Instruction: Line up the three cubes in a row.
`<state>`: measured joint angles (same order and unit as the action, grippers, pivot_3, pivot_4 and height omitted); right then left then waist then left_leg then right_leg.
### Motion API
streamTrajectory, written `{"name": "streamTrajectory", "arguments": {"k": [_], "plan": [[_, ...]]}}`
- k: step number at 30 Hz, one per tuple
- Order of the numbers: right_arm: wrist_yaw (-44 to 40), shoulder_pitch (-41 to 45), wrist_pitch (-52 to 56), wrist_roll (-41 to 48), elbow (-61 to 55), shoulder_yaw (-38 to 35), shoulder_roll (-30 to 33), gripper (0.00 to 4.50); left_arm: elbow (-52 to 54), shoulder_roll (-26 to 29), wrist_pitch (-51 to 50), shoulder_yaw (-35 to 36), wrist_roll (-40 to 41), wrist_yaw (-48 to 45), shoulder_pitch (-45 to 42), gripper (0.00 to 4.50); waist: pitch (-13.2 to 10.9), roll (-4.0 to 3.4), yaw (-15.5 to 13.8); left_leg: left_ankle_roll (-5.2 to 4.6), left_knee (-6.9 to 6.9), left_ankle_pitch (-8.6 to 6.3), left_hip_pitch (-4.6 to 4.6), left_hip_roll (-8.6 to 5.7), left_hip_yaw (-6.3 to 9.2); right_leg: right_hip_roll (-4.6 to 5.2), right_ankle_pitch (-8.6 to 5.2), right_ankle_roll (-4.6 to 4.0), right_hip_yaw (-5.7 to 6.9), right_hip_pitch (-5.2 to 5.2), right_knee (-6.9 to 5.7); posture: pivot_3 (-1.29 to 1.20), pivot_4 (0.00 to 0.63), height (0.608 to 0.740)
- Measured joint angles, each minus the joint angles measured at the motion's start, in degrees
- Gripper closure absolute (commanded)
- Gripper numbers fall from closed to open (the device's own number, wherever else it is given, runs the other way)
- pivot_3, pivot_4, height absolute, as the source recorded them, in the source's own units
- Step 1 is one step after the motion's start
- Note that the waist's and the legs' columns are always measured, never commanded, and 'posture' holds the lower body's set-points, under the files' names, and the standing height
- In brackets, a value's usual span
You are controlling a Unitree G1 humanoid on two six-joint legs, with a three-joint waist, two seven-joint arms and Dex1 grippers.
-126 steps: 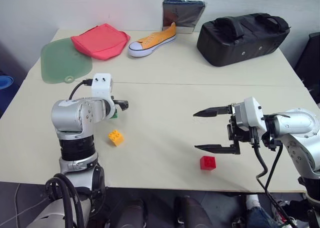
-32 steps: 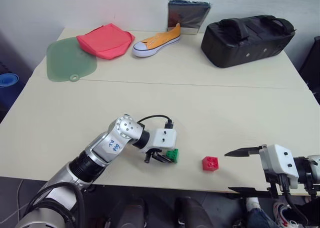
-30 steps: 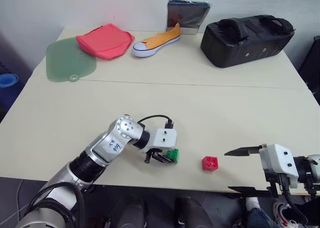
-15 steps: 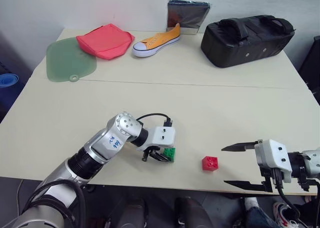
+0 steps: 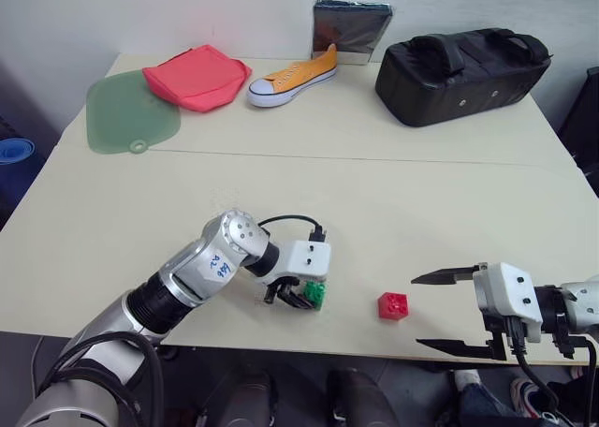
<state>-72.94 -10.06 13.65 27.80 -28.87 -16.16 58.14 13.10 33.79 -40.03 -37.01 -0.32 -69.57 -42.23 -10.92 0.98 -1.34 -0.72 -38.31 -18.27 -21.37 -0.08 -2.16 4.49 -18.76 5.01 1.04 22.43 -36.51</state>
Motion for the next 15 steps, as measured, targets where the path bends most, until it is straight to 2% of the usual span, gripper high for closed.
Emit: {"name": "streamTrajectory", "arguments": {"k": [3,4,10,15], "plan": [[0.0,0.4,-0.1,-0.1,0.1,0.0,0.0,0.00,0.0,0.0,-1.4,0.5,0.9,-0.1,0.0,0.22,0.0,0.00,0.0,0.00,0.00,0.00,0.00,0.00,0.00,0.00,0.00,0.00,0.00,0.00,0.00,0.00,0.150,0.740],[0.0,0.4,-0.2,-0.2,0.1,0.1,0.0,0.00,0.0,0.0,-2.0,0.8,1.3,-0.1,0.0,0.08,0.0,0.00,0.0,0.00,0.00,0.00,0.00,0.00,0.00,0.00,0.00,0.00,0.00,0.00,0.00,0.00,0.150,0.740],[-0.3,1.3,-1.1,-0.7,1.9,0.6,0.0,0.00,0.0,0.5,-4.6,6.3,5.2,-0.1,-0.6,0.08,0.0,0.00,0.1,0.00,-0.01,0.00,0.00,0.00,0.00,0.00,0.00,0.00,0.00,0.00,0.00,0.00,0.150,0.740],[-1.3,6.6,-0.7,-0.1,4.0,2.6,0.0,0.00,-1.7,3.7,-3.5,15.5,10.6,-2.0,-3.0,0.08,0.0,-0.01,0.3,0.05,-0.02,0.03,0.03,0.01,0.00,-0.01,0.00,0.00,0.01,0.02,-0.03,0.00,0.150,0.740]]}}
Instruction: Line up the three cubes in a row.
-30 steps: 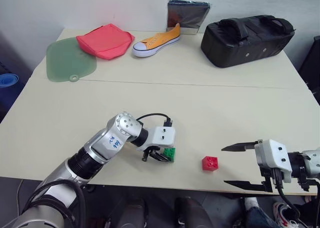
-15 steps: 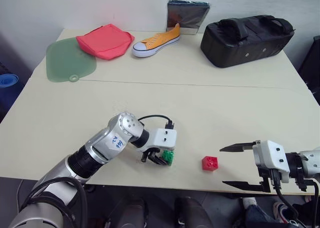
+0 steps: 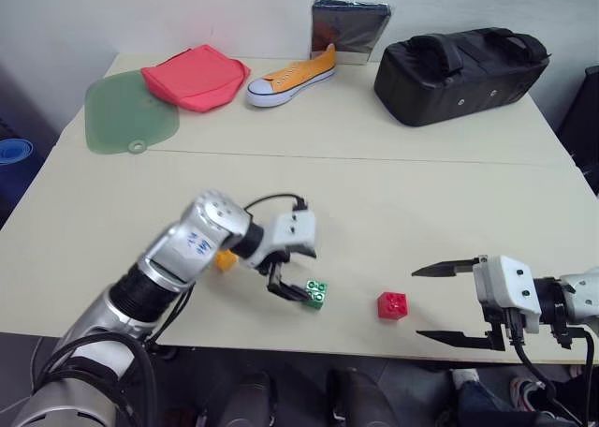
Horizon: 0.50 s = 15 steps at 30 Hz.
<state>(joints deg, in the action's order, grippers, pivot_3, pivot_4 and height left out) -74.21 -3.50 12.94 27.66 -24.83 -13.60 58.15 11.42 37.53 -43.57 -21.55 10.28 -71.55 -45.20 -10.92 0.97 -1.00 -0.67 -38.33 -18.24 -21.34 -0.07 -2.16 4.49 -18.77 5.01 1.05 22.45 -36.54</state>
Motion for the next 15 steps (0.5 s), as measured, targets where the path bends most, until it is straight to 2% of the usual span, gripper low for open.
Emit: {"name": "streamTrajectory", "arguments": {"k": [5,8,11,13,15], "plan": [[0.5,9.9,5.5,5.5,1.7,1.6,-0.4,0.00,-0.8,5.9,0.3,13.9,6.9,-0.2,3.6,0.08,0.0,0.00,1.1,0.04,0.04,0.02,-0.01,0.05,0.04,0.01,-0.01,-0.03,0.04,0.02,-0.02,0.00,0.150,0.740],[0.2,12.5,7.2,6.8,2.7,2.8,-0.8,0.00,0.3,9.8,-0.6,24.2,10.6,1.1,11.1,0.08,0.0,0.00,1.4,0.05,0.15,0.03,-0.01,0.08,0.04,0.01,-0.02,-0.03,0.04,0.04,-0.12,0.00,0.150,0.740],[-0.6,15.6,7.9,7.2,3.8,5.1,-1.2,0.00,4.8,12.3,-2.5,37.2,13.6,3.5,23.4,0.08,0.0,0.00,1.7,0.03,0.15,0.00,-0.03,0.09,0.04,0.07,-0.02,-0.03,0.02,0.06,-0.10,0.00,0.150,0.740],[-1.4,18.3,8.6,7.6,5.3,6.4,-1.5,0.00,8.4,12.4,-4.3,46.0,14.6,5.8,33.4,0.08,0.0,0.01,1.6,0.01,0.15,-0.01,-0.04,0.08,0.08,0.12,-0.02,-0.03,0.05,0.02,0.04,0.00,0.150,0.740],[-2.3,20.8,8.7,7.7,6.7,7.5,-2.3,0.00,12.1,11.6,-4.2,51.7,14.7,7.4,42.8,0.08,0.0,0.01,1.6,-0.01,0.17,-0.04,-0.03,0.07,0.09,0.16,-0.02,-0.04,0.04,-0.03,0.20,0.00,0.150,0.740]]}}
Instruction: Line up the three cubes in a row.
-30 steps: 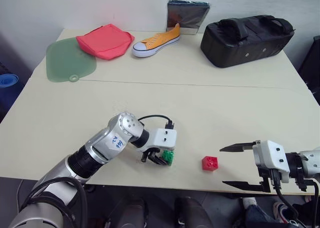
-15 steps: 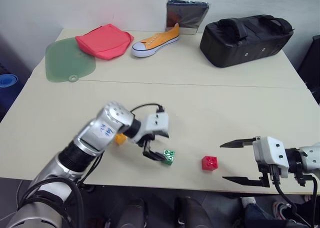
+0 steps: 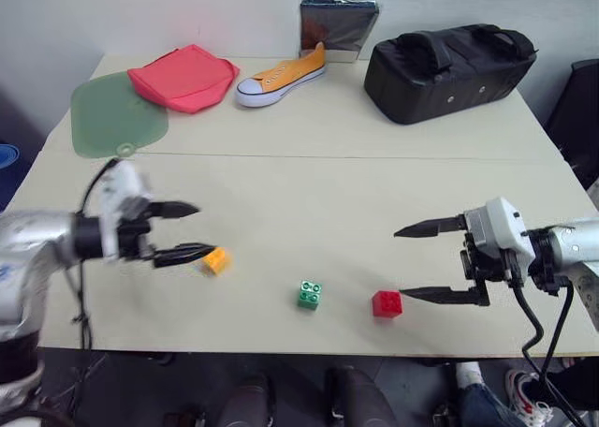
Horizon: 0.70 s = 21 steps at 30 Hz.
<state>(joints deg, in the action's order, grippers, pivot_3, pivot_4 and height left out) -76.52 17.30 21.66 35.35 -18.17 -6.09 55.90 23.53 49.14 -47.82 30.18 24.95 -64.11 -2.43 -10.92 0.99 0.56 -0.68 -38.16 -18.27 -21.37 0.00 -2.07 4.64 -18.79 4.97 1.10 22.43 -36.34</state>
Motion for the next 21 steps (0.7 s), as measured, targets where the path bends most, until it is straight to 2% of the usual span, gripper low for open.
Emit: {"name": "streamTrajectory", "arguments": {"k": [5,8,12,21], "plan": [[-2.1,4.0,0.1,-0.1,3.0,2.3,-1.0,0.00,6.0,-4.4,5.9,5.6,-1.0,2.9,15.2,0.08,0.0,0.00,-0.8,-0.01,0.03,-0.14,0.03,-0.04,0.06,0.10,-0.01,-0.03,0.07,-0.04,0.12,0.00,0.150,0.740],[-3.0,5.2,0.1,-0.3,4.1,3.5,-1.3,0.00,8.0,-6.2,7.7,5.9,-0.9,5.9,16.8,0.08,0.0,0.00,-0.6,0.00,0.08,-0.15,0.04,-0.03,0.07,0.10,-0.01,-0.04,0.08,-0.02,0.15,0.00,0.150,0.740],[-3.3,5.4,0.3,-0.4,4.3,3.6,-1.4,0.00,8.3,-6.3,8.5,2.5,-0.9,9.8,15.0,0.08,0.0,-0.03,-0.3,0.02,0.13,-0.16,0.04,-0.03,0.05,0.09,-0.02,-0.04,0.07,0.00,0.14,0.00,0.150,0.740],[-2.8,4.3,2.2,-0.1,1.9,3.4,-1.4,0.00,2.4,-5.1,4.1,-15.1,-3.9,19.5,-0.5,0.08,0.0,-0.03,-0.4,0.02,0.12,-0.16,0.03,-0.04,0.02,0.04,-0.01,-0.03,0.06,0.03,0.09,0.00,0.150,0.740]]}}
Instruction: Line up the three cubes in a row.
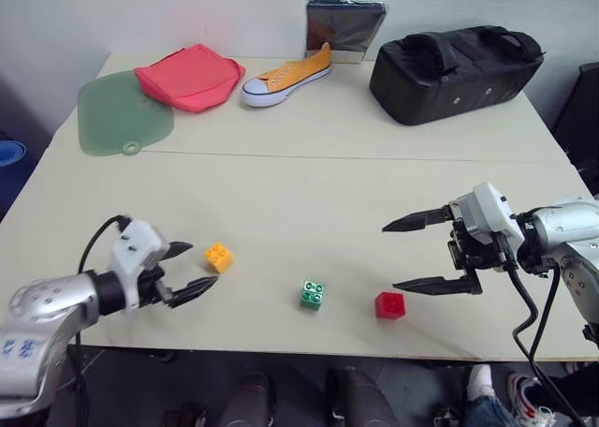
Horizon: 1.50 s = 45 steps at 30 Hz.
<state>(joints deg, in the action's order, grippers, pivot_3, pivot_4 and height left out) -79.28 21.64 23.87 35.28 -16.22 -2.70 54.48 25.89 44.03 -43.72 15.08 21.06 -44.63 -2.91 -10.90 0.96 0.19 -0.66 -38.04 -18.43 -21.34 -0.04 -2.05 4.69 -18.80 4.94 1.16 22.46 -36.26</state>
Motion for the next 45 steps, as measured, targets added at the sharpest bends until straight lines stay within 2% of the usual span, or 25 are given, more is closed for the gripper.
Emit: {"name": "streamTrajectory", "arguments": {"k": [6,7,9,16,17,21,26,33,39,45], "plan": [[1.9,0.1,-0.3,-0.3,-1.6,0.0,-1.3,0.00,-6.6,0.0,0.2,-9.2,-3.8,2.6,-6.3,0.08,0.0,0.00,0.1,0.02,0.00,0.00,-0.01,0.01,-0.04,-0.04,0.00,0.00,-0.04,0.06,-0.06,0.00,0.150,0.740],[2.1,0.1,-0.3,-0.4,-1.7,0.0,-1.3,0.00,-6.9,0.0,0.4,-9.8,-4.0,2.5,-6.5,0.24,0.0,0.00,0.1,0.02,0.00,0.00,-0.02,0.01,-0.04,-0.04,0.00,0.00,-0.04,0.06,-0.05,0.00,0.150,0.740],[2.5,0.1,-0.4,-0.6,-1.7,0.0,-1.3,0.00,-7.0,0.0,0.9,-10.9,-3.9,1.7,-6.8,0.64,0.0,0.00,0.0,0.02,-0.01,0.00,-0.02,0.01,-0.04,-0.03,0.00,0.00,-0.04,0.05,-0.04,0.00,0.150,0.740],[3.7,-1.3,-1.5,-1.3,-2.0,0.0,-1.3,0.00,-9.6,0.0,3.2,-12.8,-4.4,0.8,-9.5,2.80,0.0,0.00,0.0,0.03,-0.01,0.01,-0.02,0.01,-0.04,-0.03,0.00,0.00,-0.03,0.04,-0.05,0.00,0.150,0.740],[3.8,-1.7,-1.6,-1.3,-2.2,0.0,-1.3,0.00,-9.7,0.0,3.2,-12.8,-4.3,0.5,-9.8,2.99,0.0,0.00,0.0,0.03,-0.01,0.01,-0.02,0.01,-0.03,-0.03,0.00,0.00,-0.03,0.04,-0.05,0.00,0.150,0.740],[4.2,-2.8,-2.0,-1.4,-2.8,0.0,-1.3,0.00,-9.8,2.7,4.0,-13.0,-3.6,-3.0,-9.2,2.97,0.0,0.00,0.2,0.04,-0.01,0.02,-0.02,0.03,-0.05,-0.04,0.00,0.00,-0.04,0.06,-0.04,0.00,0.150,0.740],[4.8,-4.1,-2.3,-1.3,-4.0,-0.9,-1.2,0.00,-11.0,6.3,14.5,-14.4,-3.1,-14.5,-11.8,2.97,0.0,0.00,-0.1,0.06,-0.02,0.03,-0.02,0.01,-0.02,-0.01,0.00,-0.01,0.00,0.03,0.03,0.00,0.150,0.740],[3.9,-8.8,-4.1,-2.7,-5.9,-2.4,0.6,0.00,-17.5,7.7,29.7,-24.0,-6.0,-30.7,-22.2,2.97,0.0,-0.01,0.1,0.02,-0.01,0.02,-0.06,-0.01,-0.09,-0.06,0.00,0.00,-0.03,0.04,0.09,0.00,0.150,0.740],[4.5,-11.0,-4.8,-3.2,-6.9,-2.9,1.0,0.00,-26.6,7.7,40.3,-28.3,-10.0,-37.9,-25.4,2.97,0.0,-0.01,0.2,-0.01,-0.09,0.04,-0.05,0.03,-0.13,-0.14,0.00,0.00,-0.06,0.08,-0.13,0.00,0.150,0.740],[5.9,-13.0,-4.7,-3.1,-9.0,-4.5,1.0,0.00,-28.5,7.7,41.5,-28.9,-10.5,-39.5,-25.0,2.97,0.0,-0.01,-0.1,-0.05,-0.13,0.02,-0.08,0.03,-0.10,-0.10,0.00,0.01,-0.07,0.06,-0.22,0.00,0.150,0.740]]}}
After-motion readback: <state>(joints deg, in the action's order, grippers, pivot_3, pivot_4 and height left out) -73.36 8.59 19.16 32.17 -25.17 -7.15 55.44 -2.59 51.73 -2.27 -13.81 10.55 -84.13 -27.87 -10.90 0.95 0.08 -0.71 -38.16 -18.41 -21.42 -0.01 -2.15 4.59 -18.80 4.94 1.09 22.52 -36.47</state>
